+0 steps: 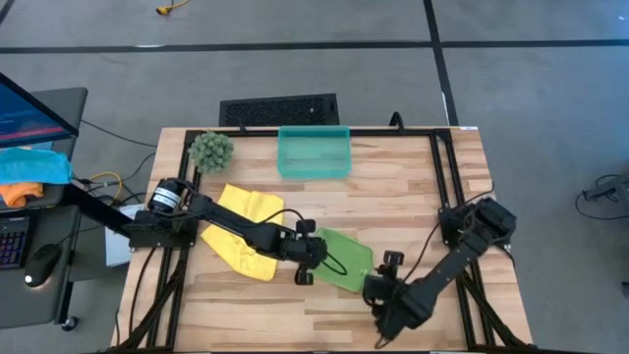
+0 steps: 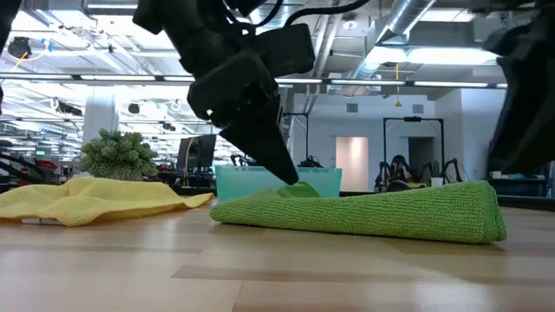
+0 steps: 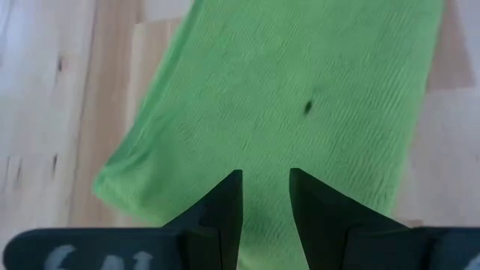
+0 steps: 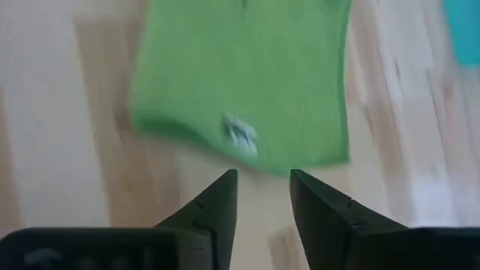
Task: Roll microfiber towels into tight, uniform cylinder then place into a basket
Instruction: Fold the green microfiber cloth
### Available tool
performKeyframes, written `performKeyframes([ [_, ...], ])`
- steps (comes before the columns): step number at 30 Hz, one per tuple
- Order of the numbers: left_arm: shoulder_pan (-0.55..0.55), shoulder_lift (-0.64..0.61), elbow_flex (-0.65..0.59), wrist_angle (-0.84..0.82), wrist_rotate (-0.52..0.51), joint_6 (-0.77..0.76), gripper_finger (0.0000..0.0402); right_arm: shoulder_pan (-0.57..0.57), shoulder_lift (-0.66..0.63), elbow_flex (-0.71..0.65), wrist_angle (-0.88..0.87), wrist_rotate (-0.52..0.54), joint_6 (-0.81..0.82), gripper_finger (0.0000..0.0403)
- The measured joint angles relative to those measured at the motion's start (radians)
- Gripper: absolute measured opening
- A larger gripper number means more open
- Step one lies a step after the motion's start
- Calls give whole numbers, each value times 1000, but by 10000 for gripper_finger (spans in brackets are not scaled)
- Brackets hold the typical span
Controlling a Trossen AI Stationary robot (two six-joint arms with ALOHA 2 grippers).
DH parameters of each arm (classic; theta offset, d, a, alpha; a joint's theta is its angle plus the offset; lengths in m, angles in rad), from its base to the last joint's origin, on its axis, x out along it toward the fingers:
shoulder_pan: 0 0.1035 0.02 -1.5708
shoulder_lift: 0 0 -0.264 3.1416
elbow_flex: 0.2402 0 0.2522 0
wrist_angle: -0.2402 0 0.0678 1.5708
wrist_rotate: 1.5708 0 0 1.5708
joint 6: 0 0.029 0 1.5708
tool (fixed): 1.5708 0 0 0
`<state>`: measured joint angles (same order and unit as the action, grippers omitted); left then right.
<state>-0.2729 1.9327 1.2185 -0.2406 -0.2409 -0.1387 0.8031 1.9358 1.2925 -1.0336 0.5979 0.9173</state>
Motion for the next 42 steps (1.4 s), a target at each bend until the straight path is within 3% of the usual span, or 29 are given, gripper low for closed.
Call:
performKeyframes([
  [4,9,0,-30,76,10,23,102,-5,0,-9,114,103,-10,133],
  [7,17,0,-47,73,12,23,102,-26,0,-9,179,116,-51,124],
  [14,32,0,-47,75,51,70,102,-67,0,-9,320,20,-130,99],
  [25,53,53,-46,68,138,155,102,-105,16,-32,372,-106,-73,40],
  [33,51,71,-42,68,86,75,102,-106,16,-89,364,-147,60,6],
  [42,23,66,-46,63,-61,-16,102,-112,16,-97,358,-180,105,22],
])
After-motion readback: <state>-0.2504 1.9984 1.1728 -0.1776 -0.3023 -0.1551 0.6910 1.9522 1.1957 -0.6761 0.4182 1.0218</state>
